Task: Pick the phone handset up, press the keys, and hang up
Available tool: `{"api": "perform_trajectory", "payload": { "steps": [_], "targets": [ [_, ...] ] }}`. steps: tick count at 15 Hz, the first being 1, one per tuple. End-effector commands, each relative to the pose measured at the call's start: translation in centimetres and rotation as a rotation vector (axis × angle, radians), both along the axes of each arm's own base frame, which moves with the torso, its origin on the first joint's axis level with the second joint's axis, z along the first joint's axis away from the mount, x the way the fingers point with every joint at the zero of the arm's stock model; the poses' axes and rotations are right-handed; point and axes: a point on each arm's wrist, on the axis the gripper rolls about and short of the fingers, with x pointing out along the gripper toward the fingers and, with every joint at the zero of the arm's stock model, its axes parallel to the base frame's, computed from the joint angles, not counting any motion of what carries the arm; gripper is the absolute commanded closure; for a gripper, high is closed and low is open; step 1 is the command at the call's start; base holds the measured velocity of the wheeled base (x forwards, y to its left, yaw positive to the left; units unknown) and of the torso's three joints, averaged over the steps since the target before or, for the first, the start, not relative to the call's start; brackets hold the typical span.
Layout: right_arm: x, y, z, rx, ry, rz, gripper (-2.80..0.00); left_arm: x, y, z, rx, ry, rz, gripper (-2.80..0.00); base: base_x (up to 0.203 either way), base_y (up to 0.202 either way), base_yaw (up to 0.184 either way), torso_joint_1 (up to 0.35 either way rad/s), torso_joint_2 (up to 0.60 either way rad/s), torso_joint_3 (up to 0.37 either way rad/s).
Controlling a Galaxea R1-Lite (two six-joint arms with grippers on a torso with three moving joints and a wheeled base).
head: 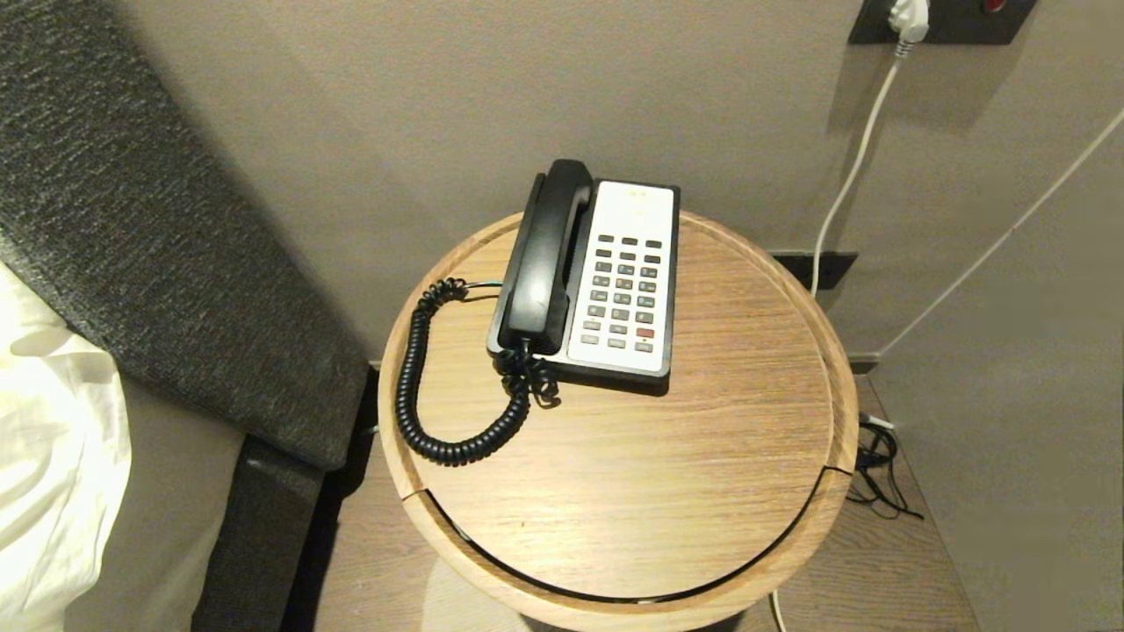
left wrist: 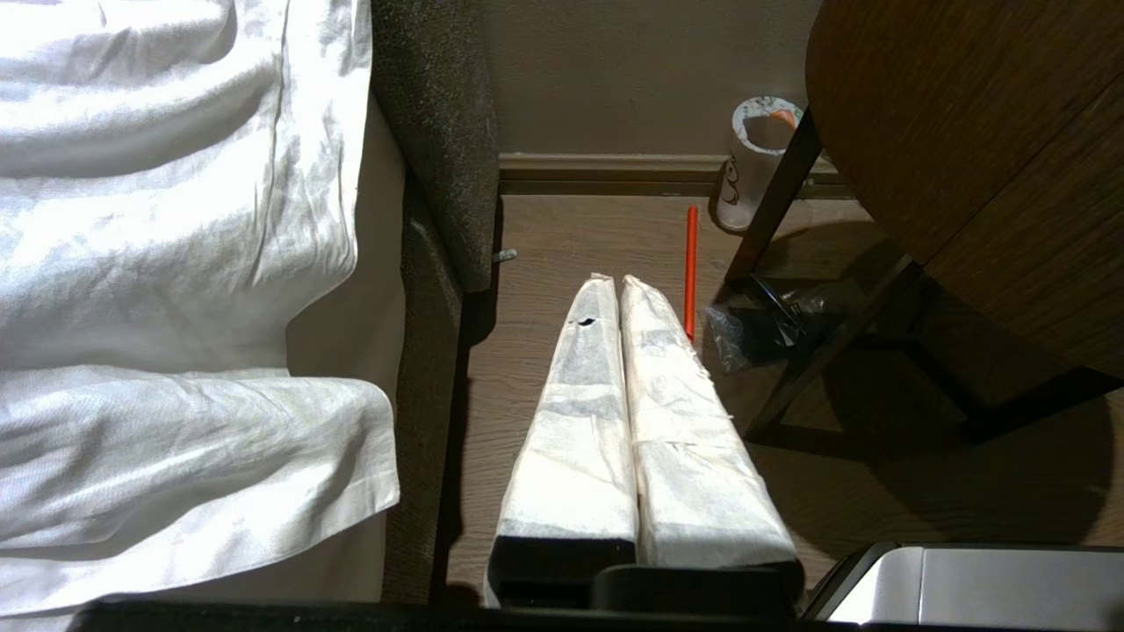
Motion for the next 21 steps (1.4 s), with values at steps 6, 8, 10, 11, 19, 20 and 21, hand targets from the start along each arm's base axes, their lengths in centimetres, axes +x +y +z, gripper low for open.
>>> {"api": "perform_trajectory", "payload": {
  "steps": [6, 8, 10, 11, 19, 20, 21],
  "targets": [
    [0.02, 0.0, 0.0, 0.0, 0.002, 0.0, 0.0, 0.0, 0.0, -0.01, -0.001, 0.0, 0.0, 0.0, 0.0, 0.0, 0.0, 0.0, 0.0, 0.0],
    [0.02, 0.0, 0.0, 0.0, 0.002, 0.0, 0.0, 0.0, 0.0, 0.01, -0.004, -0.001, 0.0, 0.0, 0.0, 0.0, 0.0, 0.0, 0.0, 0.0],
    [0.02, 0.0, 0.0, 0.0, 0.002, 0.0, 0.0, -0.01, 0.0, 0.0, 0.001, 0.0, 0.0, 0.0, 0.0, 0.0, 0.0, 0.0, 0.0, 0.0],
    [0.02, 0.0, -0.01, 0.0, 0.002, 0.0, 0.0, -0.01, 0.0, 0.03, 0.003, -0.001, 0.0, 0.0, 0.0, 0.0, 0.0, 0.0, 0.0, 0.0],
    [0.02, 0.0, -0.02, 0.0, 0.003, 0.0, 0.0, 0.0, 0.01, 0.02, -0.036, -0.003, 0.005, 0.0, 0.0, 0.0, 0.0, 0.001, 0.0, 0.095],
    [0.02, 0.0, 0.0, 0.0, 0.002, 0.0, 0.0, 0.0, 0.01, 0.02, -0.035, -0.003, 0.004, 0.0, 0.0, 0.0, 0.0, 0.002, 0.0, 0.207],
    [0.02, 0.0, 0.0, 0.0, 0.002, 0.0, 0.0, 0.0, 0.01, 0.04, -0.036, -0.004, 0.005, 0.0, 0.0, 0.0, 0.0, 0.007, 0.01, 0.202]
  ]
}}
